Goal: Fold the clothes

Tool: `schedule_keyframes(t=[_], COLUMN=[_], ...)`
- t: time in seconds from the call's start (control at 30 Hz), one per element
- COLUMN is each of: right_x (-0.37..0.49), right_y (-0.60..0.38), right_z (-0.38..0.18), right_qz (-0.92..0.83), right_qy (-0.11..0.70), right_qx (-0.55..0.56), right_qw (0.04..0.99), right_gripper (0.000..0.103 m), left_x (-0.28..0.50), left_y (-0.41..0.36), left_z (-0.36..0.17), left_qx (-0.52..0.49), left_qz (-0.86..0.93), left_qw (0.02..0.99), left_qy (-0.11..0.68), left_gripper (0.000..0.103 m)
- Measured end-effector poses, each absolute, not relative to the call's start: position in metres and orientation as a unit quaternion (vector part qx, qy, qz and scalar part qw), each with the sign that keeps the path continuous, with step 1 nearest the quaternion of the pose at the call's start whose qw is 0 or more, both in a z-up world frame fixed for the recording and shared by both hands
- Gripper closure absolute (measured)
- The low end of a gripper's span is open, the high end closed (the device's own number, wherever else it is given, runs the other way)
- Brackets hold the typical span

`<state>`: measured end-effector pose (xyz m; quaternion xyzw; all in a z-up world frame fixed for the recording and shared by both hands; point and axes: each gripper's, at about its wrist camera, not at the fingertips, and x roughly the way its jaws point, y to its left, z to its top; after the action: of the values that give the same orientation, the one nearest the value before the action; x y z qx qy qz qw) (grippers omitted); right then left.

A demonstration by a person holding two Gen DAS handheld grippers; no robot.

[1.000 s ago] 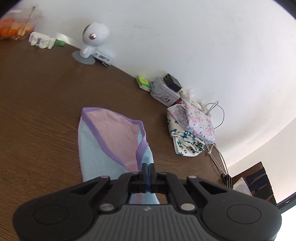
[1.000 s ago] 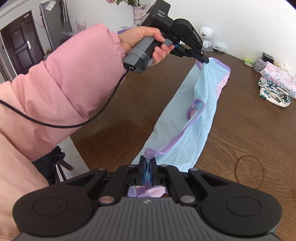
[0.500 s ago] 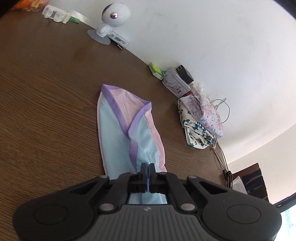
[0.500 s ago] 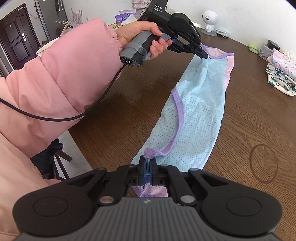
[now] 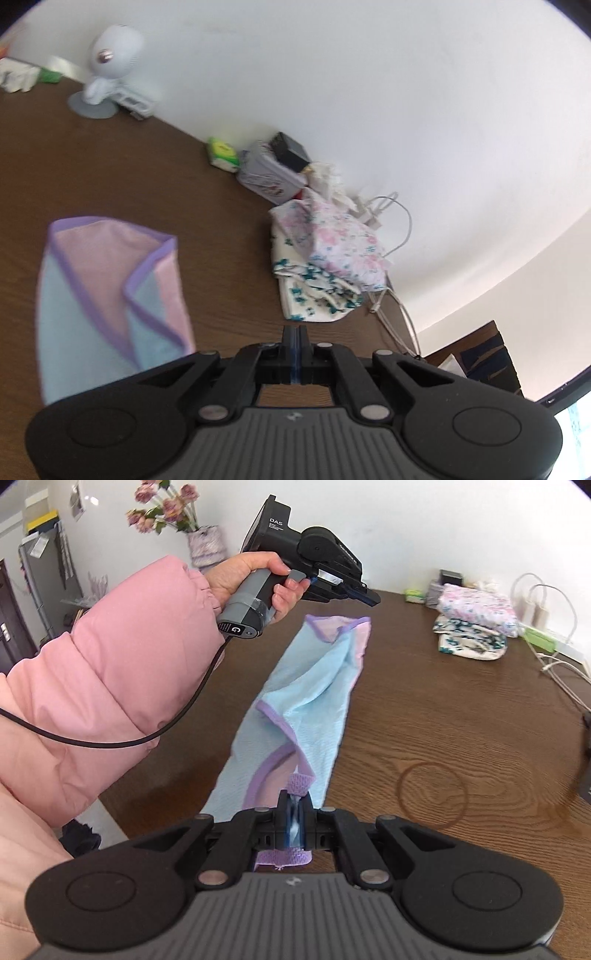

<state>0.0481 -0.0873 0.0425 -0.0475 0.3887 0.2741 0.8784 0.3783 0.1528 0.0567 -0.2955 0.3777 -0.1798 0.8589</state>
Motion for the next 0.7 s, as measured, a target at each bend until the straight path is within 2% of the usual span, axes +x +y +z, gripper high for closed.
schedule_keyframes(t=[0.1, 0.23, 0.37, 0.4, 0.43, 0.63, 0.7], right_x=[0.043, 0.047, 0.049, 0.048, 0.048, 0.047, 0.047], right_y=[-0.102, -0.1, -0.083, -0.079, -0.075, -0.06, -0.057], right_z=[0.045, 0.039, 0.036, 0.036, 0.036, 0.037, 0.038], right_qz=[0.256, 0.286, 0.326, 0.333, 0.338, 0.353, 0.353], right_qy=[0.381, 0.396, 0.4, 0.399, 0.399, 0.4, 0.401], right_qx=[-0.036, -0.03, -0.042, -0.044, -0.046, -0.054, -0.057], right_qw=[0.887, 0.872, 0.856, 0.853, 0.851, 0.844, 0.843], right_gripper=[0.1, 0.1, 0.1, 0.1, 0.1, 0.099, 0.099], left_x=[0.39, 0.384, 0.366, 0.362, 0.359, 0.355, 0.354], left_y=[0.126, 0.141, 0.174, 0.182, 0.189, 0.204, 0.203], left_z=[0.058, 0.047, 0.037, 0.034, 0.031, 0.014, 0.015], left_qx=[-0.28, -0.273, -0.238, -0.228, -0.221, -0.223, -0.221], left_qz=[-0.194, -0.181, -0.129, -0.115, -0.104, -0.115, -0.112], left_qw=[0.86, 0.861, 0.87, 0.873, 0.874, 0.857, 0.86], left_qy=[0.381, 0.391, 0.411, 0.415, 0.421, 0.45, 0.446], left_gripper=[0.103, 0.103, 0.082, 0.071, 0.065, 0.063, 0.068])
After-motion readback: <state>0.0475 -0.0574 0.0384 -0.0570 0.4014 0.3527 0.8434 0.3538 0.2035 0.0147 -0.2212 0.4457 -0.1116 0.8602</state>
